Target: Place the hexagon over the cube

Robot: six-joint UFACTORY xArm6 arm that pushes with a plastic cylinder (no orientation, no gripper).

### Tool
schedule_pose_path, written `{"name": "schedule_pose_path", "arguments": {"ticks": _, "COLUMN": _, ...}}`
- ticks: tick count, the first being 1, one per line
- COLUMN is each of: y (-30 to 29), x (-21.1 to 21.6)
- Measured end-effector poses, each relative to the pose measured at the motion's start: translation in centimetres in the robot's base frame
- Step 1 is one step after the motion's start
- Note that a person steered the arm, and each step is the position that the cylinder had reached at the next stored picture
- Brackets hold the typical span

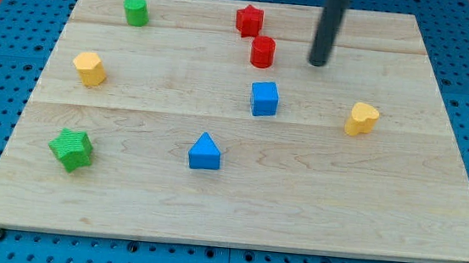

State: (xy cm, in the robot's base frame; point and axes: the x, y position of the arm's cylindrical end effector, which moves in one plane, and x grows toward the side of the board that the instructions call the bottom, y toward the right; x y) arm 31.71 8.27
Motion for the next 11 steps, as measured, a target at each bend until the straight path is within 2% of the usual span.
{"name": "schedule_pose_path", "arguments": {"ticks": 1, "y": -7.3, "x": 1.2}}
{"name": "schedule_pose_path", "arguments": {"ticks": 2, "y": -7.7, "x": 1.2}}
{"name": "schedule_pose_path", "arguments": {"ticks": 3, "y": -8.1, "x": 3.7}}
{"name": "schedule_pose_path", "arguments": {"ticks": 4, "y": -18.4, "x": 6.1}}
{"name": "schedule_pose_path", "arguments": {"ticks": 5, "y": -19.7, "x": 11.7}}
{"name": "schedule_pose_path", "arguments": {"ticks": 6, "y": -30.0, "x": 13.4}}
{"name": "schedule_pose_path", "arguments": {"ticks": 7, "y": -35.5, "x": 11.2}}
{"name": "schedule_pose_path", "arguments": {"ticks": 8, "y": -34.3, "x": 7.6}}
{"name": "schedule_pose_path", "arguments": {"ticks": 9, "y": -27.3, "x": 5.6}}
{"name": "schedule_pose_path", "arguments": {"ticks": 10, "y": -16.2, "x": 6.2}}
{"name": "schedule_pose_path", "arguments": {"ticks": 11, "y": -11.5, "x": 5.7}}
